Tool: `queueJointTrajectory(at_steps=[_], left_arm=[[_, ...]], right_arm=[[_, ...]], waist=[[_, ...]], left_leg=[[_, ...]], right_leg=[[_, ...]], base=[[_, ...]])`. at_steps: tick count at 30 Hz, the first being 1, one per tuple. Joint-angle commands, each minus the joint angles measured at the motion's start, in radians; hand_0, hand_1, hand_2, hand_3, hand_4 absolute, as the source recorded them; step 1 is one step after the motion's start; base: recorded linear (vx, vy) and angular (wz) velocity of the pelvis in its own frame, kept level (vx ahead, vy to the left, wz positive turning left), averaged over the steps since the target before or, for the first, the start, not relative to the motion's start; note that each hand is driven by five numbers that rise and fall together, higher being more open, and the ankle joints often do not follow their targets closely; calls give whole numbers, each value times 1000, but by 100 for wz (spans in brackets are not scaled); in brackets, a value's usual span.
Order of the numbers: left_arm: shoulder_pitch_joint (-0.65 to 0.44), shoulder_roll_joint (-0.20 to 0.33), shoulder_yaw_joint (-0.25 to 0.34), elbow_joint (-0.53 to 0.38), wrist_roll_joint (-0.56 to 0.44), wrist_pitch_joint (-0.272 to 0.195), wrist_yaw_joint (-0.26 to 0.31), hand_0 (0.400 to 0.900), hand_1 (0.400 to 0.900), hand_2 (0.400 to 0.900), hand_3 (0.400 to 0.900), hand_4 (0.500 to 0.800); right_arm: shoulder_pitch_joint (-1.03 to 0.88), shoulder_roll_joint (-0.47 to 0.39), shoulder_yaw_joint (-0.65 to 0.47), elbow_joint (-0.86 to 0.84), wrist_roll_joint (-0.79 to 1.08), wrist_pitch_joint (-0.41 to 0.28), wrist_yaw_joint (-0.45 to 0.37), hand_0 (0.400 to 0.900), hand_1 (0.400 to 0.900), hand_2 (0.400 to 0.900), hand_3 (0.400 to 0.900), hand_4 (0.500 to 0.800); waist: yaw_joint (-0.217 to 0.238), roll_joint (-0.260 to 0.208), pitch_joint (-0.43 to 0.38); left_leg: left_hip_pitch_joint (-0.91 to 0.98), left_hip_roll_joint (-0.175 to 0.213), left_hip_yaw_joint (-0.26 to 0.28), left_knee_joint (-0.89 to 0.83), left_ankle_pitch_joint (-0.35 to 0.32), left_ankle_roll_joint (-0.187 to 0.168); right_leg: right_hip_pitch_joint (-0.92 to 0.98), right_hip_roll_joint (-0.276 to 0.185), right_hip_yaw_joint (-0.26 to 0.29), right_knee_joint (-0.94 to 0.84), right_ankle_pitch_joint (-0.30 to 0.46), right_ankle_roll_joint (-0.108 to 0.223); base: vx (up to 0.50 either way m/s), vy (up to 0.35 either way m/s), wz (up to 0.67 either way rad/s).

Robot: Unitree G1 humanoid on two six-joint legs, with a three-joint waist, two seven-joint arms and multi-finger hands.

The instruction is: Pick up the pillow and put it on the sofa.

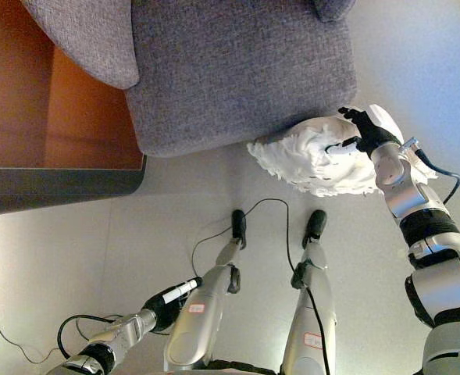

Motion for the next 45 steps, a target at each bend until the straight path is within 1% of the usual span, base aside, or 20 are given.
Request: queueJointTrajectory(at_steps=[1, 3, 4, 8, 10, 11, 12, 15, 17, 30, 38, 41, 45], left_arm=[[112, 23, -80, 75, 26, 25, 29, 900, 900, 900, 900, 800], [112, 23, -80, 78, 23, 17, 31, 900, 900, 900, 900, 800], [111, 22, -82, 74, 18, 17, 36, 900, 900, 900, 900, 800], [116, 22, -82, 76, 20, -2, 34, 900, 900, 900, 900, 800], [121, 21, -82, 75, 23, -9, 32, 900, 900, 900, 900, 800], [123, 22, -84, 73, 21, -11, 31, 900, 900, 900, 900, 800], [124, 21, -84, 73, 20, -13, 33, 900, 900, 900, 900, 800], [129, 16, -88, 73, 11, -24, 42, 900, 900, 900, 900, 800], [133, 15, -85, 75, 10, -30, 45, 900, 900, 900, 900, 800], [127, 12, -86, 85, 2, -35, 41, 900, 900, 900, 900, 800], [125, 20, -72, 91, 8, -33, 39, 900, 900, 900, 900, 800], [127, 27, -54, 96, 22, -23, 35, 900, 900, 900, 900, 800], [128, 44, -30, 107, 48, 2, 38, 900, 900, 900, 900, 800]], right_arm=[[-149, -42, 26, -91, 90, -34, 9, 900, 900, 900, 900, 800], [-163, -35, 27, -89, 87, -30, 29, 900, 900, 900, 900, 800], [-173, -34, 33, -94, 88, -18, 24, 900, 900, 900, 900, 800], [-213, -32, 43, -71, 74, -14, 19, 900, 900, 900, 900, 800], [-232, -37, 49, -68, 78, 2, 26, 796, 796, 796, 796, 738], [-240, -39, 53, -62, 81, -1, 26, 441, 441, 441, 441, 525], [-251, -41, 53, -58, 65, 3, 28, 400, 400, 400, 400, 500], [-262, -47, 53, -52, 75, -3, -12, 400, 400, 400, 400, 500], [-261, -51, 44, -51, 81, -7, -17, 400, 400, 400, 400, 500], [-260, -57, 32, -44, 87, -15, 8, 400, 400, 400, 400, 500], [-227, -44, 37, -67, 79, -49, 76, 400, 400, 400, 400, 500], [-189, -43, 26, -92, 77, -65, 130, 400, 400, 400, 400, 500], [-141, -54, 21, -130, 87, -81, 187, 400, 400, 400, 400, 500]], waist=[[8, 9, 29], [10, 10, 29], [12, 11, 29], [21, 14, 29], [25, 16, 29], [27, 17, 29], [29, 16, 29], [31, 14, 29], [32, 13, 29], [29, 6, 29], [24, -16, 29], [19, -39, 29], [12, -75, 29]], left_leg=[[-88, -56, -39, 95, -48, 3], [-98, -57, -42, 101, -49, 3], [-105, -57, -45, 104, -49, 3], [-121, -58, -51, 116, -51, 3], [-127, -57, -54, 119, -50, 2], [-127, -57, -55, 119, -49, 2], [-128, -57, -57, 117, -48, 1], [-123, -55, -60, 111, -46, 2], [-117, -55, -62, 108, -46, 2], [-89, -51, -59, 97, -46, 1], [7, -48, -62, 61, -50, 0], [69, -44, -62, 49, -57, -2], [167, -33, -55, 25, -68, -7]], right_leg=[[-10, 59, -30, 140, -171, 7], [-20, 59, -28, 148, -174, 5], [-28, 59, -28, 155, -176, 4], [-41, 57, -30, 168, -181, 2], [-46, 53, -32, 171, -182, 2], [-45, 54, -32, 171, -182, 2], [-46, 53, -32, 171, -181, 2], [-41, 54, -32, 169, -180, 4], [-37, 54, -32, 169, -180, 5], [-11, 48, -35, 157, -174, 9], [83, 50, -44, 112, -166, 11], [149, 51, -51, 88, -161, 13], [260, 50, -63, 35, -147, 22]], base=[[-22, -3, 4], [-11, -2, 2], [-25, 3, 3], [-21, -1, 3], [0, 0, 0], [0, 0, 0], [0, 0, 0], [0, 0, 0], [0, 0, 0], [-2, 4, -1], [0, 0, 0], [21, -23, 1], [44, -54, 1]])
